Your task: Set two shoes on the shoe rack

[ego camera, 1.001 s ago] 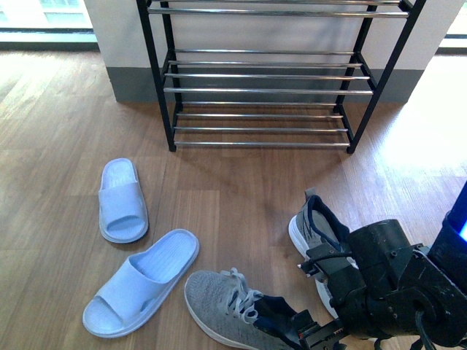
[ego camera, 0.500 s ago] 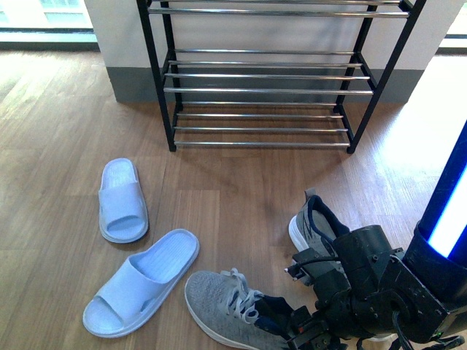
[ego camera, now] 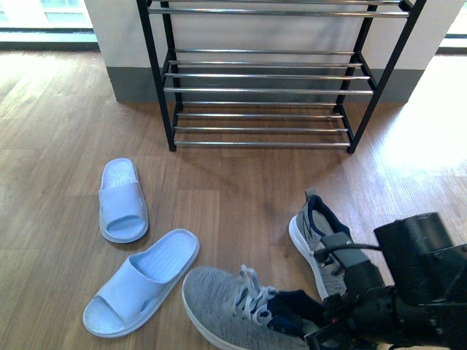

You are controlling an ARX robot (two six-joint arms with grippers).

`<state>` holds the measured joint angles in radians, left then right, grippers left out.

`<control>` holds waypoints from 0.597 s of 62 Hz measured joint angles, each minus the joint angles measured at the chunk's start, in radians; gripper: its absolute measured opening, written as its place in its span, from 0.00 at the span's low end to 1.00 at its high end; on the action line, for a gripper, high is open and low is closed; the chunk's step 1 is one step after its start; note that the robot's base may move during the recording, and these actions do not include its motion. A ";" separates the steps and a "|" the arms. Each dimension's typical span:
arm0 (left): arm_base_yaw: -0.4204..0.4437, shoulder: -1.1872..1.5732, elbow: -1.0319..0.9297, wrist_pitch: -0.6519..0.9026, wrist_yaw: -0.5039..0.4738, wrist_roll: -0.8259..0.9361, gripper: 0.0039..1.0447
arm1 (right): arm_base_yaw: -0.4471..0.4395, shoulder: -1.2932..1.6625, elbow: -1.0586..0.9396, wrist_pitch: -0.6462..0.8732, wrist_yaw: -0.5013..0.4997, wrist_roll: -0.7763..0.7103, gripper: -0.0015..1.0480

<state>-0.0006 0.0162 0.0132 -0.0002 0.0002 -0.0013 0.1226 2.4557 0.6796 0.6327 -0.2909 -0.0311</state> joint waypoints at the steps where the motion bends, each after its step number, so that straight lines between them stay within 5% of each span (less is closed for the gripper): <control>1: 0.000 0.000 0.000 0.000 0.000 0.000 0.91 | -0.002 -0.018 -0.010 0.002 0.000 0.008 0.01; 21: 0.000 0.000 0.000 0.000 0.000 0.000 0.91 | -0.262 -0.716 -0.266 -0.135 0.078 0.158 0.01; 37: 0.000 0.000 0.000 0.000 0.000 0.000 0.91 | -0.558 -1.276 -0.288 -0.375 -0.057 0.166 0.01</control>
<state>-0.0006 0.0162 0.0132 -0.0002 0.0002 -0.0013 -0.4351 1.1797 0.3920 0.2581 -0.3477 0.1349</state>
